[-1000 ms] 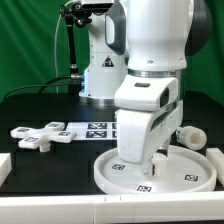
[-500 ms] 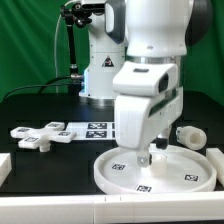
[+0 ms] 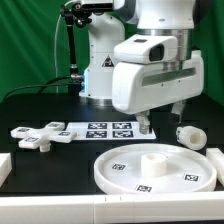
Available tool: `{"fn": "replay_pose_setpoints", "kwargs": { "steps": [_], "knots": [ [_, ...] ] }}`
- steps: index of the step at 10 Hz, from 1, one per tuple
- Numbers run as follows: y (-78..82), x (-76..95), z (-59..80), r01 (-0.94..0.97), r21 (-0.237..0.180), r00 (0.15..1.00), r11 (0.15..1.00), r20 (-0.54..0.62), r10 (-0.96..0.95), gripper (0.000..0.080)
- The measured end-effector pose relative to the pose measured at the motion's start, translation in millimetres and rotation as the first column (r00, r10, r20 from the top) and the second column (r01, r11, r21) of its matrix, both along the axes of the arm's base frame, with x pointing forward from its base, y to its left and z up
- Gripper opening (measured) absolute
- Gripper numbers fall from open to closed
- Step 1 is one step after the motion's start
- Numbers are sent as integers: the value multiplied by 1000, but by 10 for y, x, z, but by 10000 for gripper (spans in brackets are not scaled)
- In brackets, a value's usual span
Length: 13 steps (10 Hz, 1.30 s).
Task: Assemble round table
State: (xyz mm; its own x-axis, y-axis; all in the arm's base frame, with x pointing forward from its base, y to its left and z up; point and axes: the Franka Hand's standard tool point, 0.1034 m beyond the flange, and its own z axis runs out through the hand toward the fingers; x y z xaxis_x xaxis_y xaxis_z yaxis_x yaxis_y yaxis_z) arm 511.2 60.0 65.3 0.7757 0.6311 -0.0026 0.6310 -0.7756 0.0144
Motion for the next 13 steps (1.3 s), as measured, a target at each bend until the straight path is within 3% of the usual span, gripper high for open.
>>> {"fn": "replay_pose_setpoints", "kwargs": {
  "steps": [2,4,6,8,9,11,13],
  "knots": [
    [6,-3,-2,28,2,1000,1000,0,-28,649],
    [40,-76,-14,322,37,946,946,10,-323,649],
    [260,-198,-46,599,48,801,800,-29,-598,649],
    [493,-258,-86,712,48,702,701,-50,-710,649],
    [582,-290,-98,714,40,700,699,-62,-711,649],
    [561,-280,-93,704,36,710,709,-67,-701,649],
    [541,-350,-100,689,-35,715,724,-128,-687,649]
  ]
}}
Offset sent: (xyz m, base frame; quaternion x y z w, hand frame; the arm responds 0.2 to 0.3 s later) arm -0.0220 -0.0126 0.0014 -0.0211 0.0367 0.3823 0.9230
